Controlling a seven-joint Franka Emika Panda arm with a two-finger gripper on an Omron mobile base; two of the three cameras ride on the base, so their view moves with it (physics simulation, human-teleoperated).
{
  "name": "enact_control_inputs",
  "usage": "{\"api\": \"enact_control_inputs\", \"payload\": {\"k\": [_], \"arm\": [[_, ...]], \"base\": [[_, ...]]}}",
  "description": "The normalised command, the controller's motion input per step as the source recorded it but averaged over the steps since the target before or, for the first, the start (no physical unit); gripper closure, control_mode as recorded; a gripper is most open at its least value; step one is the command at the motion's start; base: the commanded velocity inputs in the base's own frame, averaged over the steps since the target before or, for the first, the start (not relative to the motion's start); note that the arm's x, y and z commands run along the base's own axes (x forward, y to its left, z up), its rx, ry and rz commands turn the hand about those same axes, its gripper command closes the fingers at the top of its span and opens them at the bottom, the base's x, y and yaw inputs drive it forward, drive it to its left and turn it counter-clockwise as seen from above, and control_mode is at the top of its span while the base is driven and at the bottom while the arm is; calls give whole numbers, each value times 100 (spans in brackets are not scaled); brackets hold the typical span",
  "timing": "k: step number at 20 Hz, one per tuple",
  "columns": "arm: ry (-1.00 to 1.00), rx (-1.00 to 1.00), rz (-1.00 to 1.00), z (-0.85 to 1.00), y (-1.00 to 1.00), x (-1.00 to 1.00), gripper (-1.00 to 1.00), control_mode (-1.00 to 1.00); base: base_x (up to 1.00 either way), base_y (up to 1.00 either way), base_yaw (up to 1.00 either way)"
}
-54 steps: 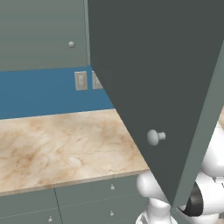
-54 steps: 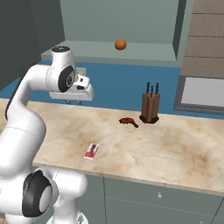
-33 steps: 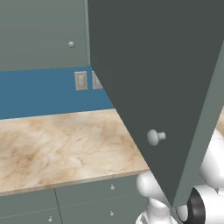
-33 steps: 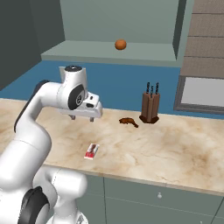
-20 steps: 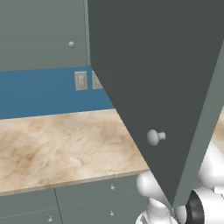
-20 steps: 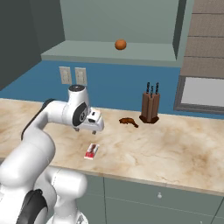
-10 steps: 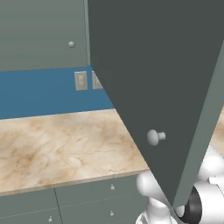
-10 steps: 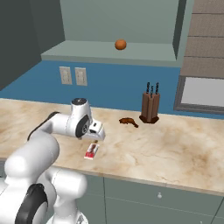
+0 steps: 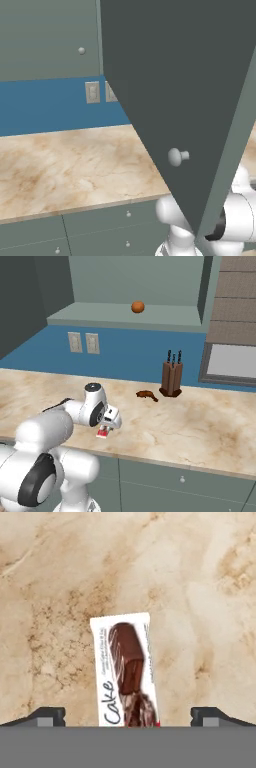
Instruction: Pick the bar and honey bottle from the counter and place them in the cabinets closest to them.
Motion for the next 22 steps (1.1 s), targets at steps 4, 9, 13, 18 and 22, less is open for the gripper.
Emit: {"api": "enact_control_inputs", "payload": {"k": [4, 9, 13, 18, 22], "arm": [[0, 0, -4, -60, -4, 5, -100, -100], [0, -1, -4, -55, -1, 8, 100, -100], [0, -1, 0, -12, 0, 4, 100, -100], [-2, 2, -3, 18, 0, 0, 100, -100], [-2, 1, -8, 67, 0, 0, 100, -100]], "base": [[0, 0, 0], [0, 0, 0], [0, 0, 0], [0, 0, 0], [0, 0, 0]]}}
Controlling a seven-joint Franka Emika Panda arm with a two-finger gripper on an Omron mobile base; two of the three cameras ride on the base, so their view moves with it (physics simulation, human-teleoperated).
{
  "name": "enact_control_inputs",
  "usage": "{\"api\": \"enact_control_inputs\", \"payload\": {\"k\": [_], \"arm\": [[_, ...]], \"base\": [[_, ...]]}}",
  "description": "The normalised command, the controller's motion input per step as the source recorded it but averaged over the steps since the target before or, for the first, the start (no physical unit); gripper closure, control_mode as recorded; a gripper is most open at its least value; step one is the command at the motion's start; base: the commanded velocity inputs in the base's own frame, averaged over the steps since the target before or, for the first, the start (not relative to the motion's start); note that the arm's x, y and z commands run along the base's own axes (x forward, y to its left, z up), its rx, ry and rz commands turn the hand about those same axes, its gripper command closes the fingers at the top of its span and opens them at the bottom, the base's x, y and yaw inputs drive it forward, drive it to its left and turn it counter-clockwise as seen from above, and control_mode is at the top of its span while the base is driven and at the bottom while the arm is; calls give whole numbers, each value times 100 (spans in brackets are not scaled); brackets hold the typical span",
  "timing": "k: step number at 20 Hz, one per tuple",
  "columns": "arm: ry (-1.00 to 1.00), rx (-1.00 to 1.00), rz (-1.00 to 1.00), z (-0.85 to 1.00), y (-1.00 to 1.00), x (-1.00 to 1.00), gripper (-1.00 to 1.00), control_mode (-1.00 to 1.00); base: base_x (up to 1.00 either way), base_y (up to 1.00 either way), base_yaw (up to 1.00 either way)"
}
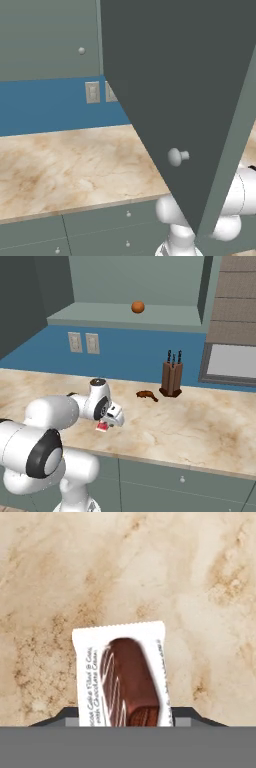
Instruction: Pick the bar and honey bottle from the counter and place them in the cabinets closest to them.
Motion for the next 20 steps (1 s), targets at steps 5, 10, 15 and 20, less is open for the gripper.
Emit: {"api": "enact_control_inputs", "payload": {"k": [5, 10, 15, 20], "arm": [[0, 0, -5, 75, -2, -6, 100, -100], [0, 0, -3, 86, -2, -16, 100, -100], [0, 0, 0, 94, -1, -31, 100, -100], [-2, 0, 0, 92, -4, -39, 100, -100]], "base": [[0, 0, 0], [0, 0, 0], [0, 0, 0], [0, 0, 0]]}}
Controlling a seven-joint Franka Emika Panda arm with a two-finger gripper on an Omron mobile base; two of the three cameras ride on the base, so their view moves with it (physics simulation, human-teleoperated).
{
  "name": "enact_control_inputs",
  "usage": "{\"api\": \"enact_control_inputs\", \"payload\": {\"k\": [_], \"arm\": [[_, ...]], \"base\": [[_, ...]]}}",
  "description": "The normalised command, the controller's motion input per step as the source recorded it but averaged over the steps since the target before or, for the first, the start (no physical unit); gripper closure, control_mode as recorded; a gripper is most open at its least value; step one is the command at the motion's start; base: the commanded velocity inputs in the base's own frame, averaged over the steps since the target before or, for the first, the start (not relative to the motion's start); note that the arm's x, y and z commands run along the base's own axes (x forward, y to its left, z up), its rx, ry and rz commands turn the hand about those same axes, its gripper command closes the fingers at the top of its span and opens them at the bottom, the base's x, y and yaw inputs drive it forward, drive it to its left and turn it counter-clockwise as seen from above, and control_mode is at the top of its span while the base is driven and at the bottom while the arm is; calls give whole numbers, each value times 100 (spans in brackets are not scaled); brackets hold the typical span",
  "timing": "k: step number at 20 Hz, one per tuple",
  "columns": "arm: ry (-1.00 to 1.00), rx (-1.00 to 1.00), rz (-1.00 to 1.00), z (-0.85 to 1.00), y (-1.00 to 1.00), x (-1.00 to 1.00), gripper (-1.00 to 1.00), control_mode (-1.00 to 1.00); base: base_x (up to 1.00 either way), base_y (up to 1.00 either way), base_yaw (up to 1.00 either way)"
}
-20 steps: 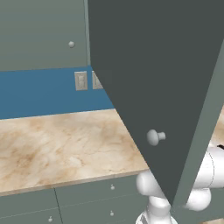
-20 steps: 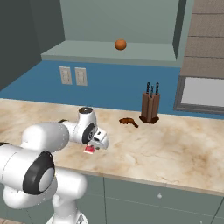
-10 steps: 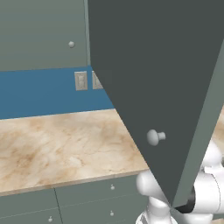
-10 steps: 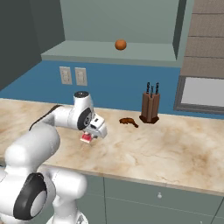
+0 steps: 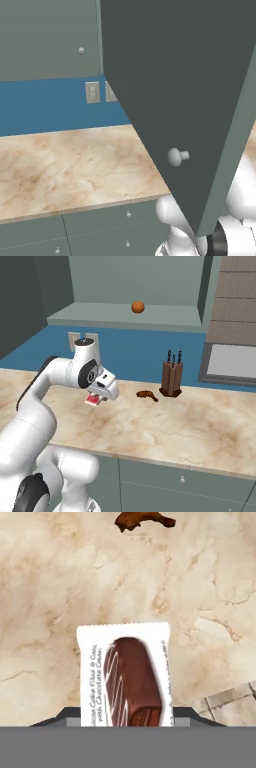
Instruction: Pick the bar and honey bottle from the counter and place them in the cabinets closest to them.
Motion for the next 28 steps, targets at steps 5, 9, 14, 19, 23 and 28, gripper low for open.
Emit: {"api": "enact_control_inputs", "payload": {"k": [5, 9, 14, 19, 23, 28], "arm": [[-12, 1, 1, 92, 0, -37, 100, -100], [-18, 3, 0, 99, 0, -14, 100, -100], [-17, 2, 1, 94, 0, -3, 100, -100], [-18, 0, 1, 80, 0, -6, 100, -100], [-32, 0, 3, 47, 0, -14, 100, -100], [-29, 0, 6, 9, 0, -24, 100, -100]], "base": [[0, 0, 0], [0, 0, 0], [0, 0, 0], [0, 0, 0], [0, 0, 0], [0, 0, 0]]}}
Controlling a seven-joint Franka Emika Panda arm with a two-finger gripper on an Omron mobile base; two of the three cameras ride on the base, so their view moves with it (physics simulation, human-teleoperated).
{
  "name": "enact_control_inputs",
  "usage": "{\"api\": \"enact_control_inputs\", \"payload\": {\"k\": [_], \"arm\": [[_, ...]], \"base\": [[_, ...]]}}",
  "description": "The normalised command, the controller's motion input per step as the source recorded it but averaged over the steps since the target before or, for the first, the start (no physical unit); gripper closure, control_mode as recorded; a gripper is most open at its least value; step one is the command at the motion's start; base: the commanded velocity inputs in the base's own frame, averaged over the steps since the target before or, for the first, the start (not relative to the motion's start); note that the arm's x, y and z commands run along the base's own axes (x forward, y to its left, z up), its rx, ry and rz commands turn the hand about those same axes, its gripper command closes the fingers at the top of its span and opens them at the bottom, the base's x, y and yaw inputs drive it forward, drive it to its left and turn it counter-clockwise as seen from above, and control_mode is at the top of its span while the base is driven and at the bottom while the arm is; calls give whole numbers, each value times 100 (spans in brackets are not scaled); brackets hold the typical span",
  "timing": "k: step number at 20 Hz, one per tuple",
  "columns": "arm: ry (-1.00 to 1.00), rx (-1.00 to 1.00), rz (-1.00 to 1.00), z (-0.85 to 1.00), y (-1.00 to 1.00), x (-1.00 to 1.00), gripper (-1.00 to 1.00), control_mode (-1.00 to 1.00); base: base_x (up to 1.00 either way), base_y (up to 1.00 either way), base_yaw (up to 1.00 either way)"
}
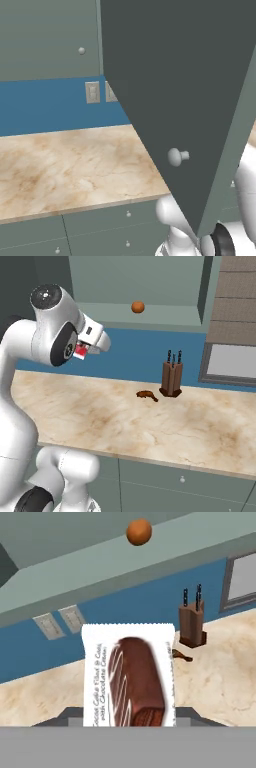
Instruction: Pick the bar and honey bottle from the counter and place them in the cabinets closest to them.
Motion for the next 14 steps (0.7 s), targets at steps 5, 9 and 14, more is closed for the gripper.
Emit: {"api": "enact_control_inputs", "payload": {"k": [5, 9, 14], "arm": [[-18, 1, 1, 27, 6, 16, 100, -100], [-7, 3, 0, 43, 4, 45, 100, -100], [-6, 6, 0, 57, 2, 42, 100, -100]], "base": [[0, 0, 0], [0, 0, 0], [0, 0, 0]]}}
